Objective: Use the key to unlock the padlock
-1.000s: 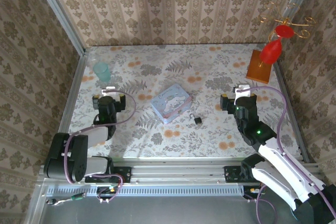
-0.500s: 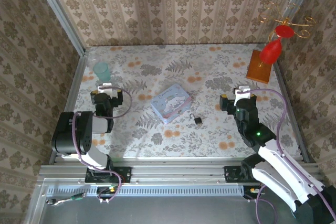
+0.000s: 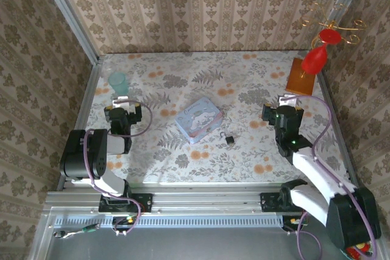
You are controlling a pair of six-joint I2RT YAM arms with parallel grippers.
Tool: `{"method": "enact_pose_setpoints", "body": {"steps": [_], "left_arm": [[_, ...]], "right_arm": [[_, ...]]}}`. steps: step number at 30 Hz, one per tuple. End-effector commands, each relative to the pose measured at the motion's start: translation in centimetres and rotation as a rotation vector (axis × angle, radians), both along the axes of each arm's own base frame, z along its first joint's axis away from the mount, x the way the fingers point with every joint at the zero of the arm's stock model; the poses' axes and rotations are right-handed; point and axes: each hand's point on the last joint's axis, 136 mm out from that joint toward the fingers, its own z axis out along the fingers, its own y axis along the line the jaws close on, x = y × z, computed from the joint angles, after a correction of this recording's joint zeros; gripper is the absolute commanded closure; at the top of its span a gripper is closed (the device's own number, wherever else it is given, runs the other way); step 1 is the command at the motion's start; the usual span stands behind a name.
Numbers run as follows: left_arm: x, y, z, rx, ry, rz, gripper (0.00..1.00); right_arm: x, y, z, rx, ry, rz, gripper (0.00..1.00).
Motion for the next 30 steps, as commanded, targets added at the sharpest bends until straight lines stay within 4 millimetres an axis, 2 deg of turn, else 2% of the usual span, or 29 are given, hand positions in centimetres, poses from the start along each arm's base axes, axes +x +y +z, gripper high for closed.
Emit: {"method": "enact_pose_setpoints", "body": {"steps": [1,9,14,20,25,30], "left_arm": [[0.1,0.0,0.7,-0.016,-0.024,0.011,0.00],[0.1,-0.1,0.7,-0.015,-0.024,0.009,0.00],[0.1,0.0,0.7,-0.014,-0.022,0.011,0.00],[0.1,0.0,0.7,-0.014,-0.022,0.010,0.00],[0.1,0.0,0.7,-0.014,-0.023,0.010,0.00],[0.1,0.0,0.7,-0.014,-0.023,0.011,0.00]], "right_arm": [[1.5,0.2,0.7,0.015,-0.103,0.010,0.05],[3.4,1.3,-1.6,-0.029,-0.128,0.113,0.05],[4.4,1.8,-1.6,-0.009,-0.167,0.184,0.04],[5.9,2.5,-4.8,0.015,-0.129,0.258,0.04],[6.9,1.8,-5.4,0.072,-0.066,0.257,0.02],[6.9,1.2,-5.4,0.102,-0.071,0.249,0.00]]}}
